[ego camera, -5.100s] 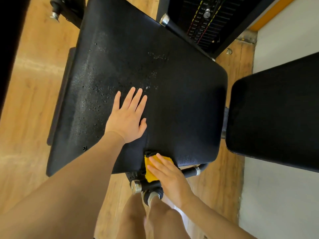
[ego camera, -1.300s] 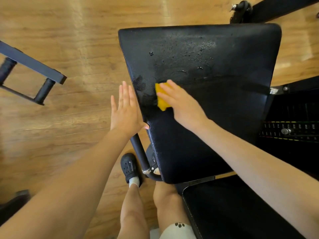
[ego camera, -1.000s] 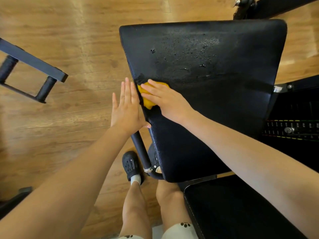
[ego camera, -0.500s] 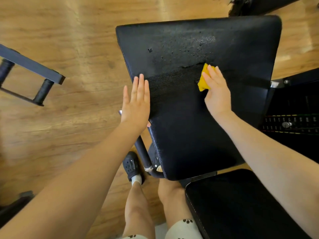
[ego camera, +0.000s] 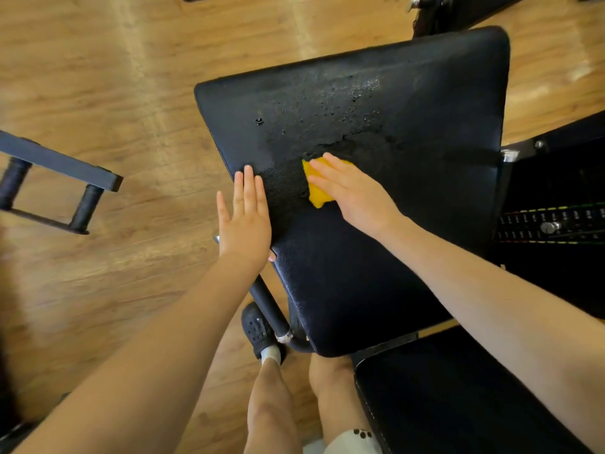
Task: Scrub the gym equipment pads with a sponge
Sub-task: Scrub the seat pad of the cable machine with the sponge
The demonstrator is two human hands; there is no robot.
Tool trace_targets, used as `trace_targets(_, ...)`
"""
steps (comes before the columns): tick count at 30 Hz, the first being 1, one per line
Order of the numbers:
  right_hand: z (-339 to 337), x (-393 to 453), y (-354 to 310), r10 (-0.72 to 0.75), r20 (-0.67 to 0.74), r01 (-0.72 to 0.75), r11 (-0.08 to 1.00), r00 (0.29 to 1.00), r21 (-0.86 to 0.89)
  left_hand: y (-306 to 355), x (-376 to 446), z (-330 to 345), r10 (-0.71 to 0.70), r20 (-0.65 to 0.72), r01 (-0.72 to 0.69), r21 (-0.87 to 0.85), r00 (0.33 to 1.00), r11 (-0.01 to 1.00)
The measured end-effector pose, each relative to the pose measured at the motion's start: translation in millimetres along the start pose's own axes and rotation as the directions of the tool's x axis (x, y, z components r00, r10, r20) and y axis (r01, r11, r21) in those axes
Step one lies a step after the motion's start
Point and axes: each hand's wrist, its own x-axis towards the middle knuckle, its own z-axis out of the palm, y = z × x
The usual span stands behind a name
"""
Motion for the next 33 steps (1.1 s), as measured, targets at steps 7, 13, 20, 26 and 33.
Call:
trace_targets(7, -34.8, -71.4, 87.1, 0.548, -0.020, -0.547, 0.836, 0.836, 0.027, 8.5, 2.8, 4.3, -0.039, -0.058, 0.041, 0.045, 0.998, 0.998)
trace_targets(13, -51.0, -91.6, 136.7, 0.849, -0.086, -0.813, 0.525, 0.522, 0.251, 8.9, 5.3, 8.3, -0.070, -0.083, 0.076, 0.070, 0.994, 0.995)
trace_targets(20, -41.5, -52.4, 123.6, 0.955, -0.180, -0.888, 0.289, 0.238, 0.359, 3.8, 4.9, 9.3, -0.034, -0.063, 0.039, 0.083, 0.997, 0.996)
trace_targets(26, -14.6, 10.8, 5.0, 0.672, -0.259, -0.635, 0.741, 0.694, 0.220, 5.2, 3.7, 7.4, -0.023, -0.077, 0.027, 0.053, 0.997, 0.998)
trace_targets(33, 9.5, 20.1, -52.7, 0.340, -0.081, -0.314, 0.920, 0.937, 0.234, -12.1, 4.0, 19.4, 0.088, -0.214, -0.097, -0.033, 0.973, 0.995)
